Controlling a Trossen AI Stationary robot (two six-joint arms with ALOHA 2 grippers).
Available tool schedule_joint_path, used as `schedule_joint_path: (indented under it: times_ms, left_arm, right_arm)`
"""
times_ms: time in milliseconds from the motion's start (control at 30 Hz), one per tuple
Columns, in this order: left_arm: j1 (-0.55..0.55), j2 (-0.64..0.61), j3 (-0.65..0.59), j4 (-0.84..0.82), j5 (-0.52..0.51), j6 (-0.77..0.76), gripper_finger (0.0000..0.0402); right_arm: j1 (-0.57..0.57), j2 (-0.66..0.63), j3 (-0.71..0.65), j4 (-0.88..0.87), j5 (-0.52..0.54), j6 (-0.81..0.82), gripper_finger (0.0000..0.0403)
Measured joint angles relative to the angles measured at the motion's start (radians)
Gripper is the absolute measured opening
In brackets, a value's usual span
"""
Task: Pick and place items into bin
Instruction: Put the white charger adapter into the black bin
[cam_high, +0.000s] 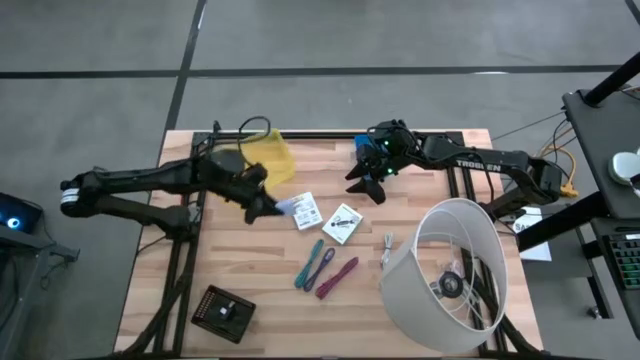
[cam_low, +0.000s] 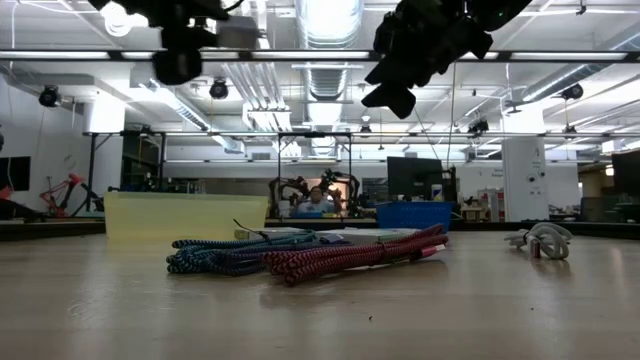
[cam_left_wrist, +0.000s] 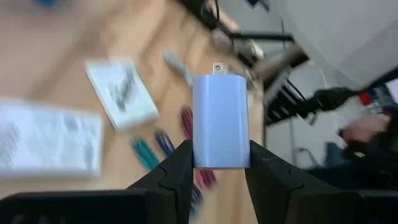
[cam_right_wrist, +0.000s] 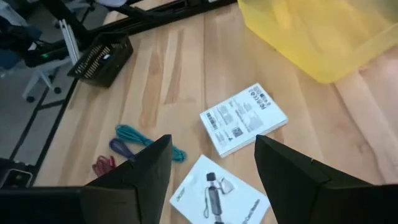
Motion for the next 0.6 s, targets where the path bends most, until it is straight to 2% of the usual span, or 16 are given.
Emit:
schedule_joint_path:
  times_ms: [267,600]
  left_arm:
    - [-0.208,-0.004,-0.003,-0.107,0.001,-0.281,0.0102]
    - [-0.471,0.056,-0.003,-0.111,0.027,-0.589,0.0102]
  right_arm:
    - [-0.002,0.000,0.000,0.000,0.002,-0.094,0.0214]
    - [-0.003,0.000,0.000,0.000,0.029,-0.100,0.0215]
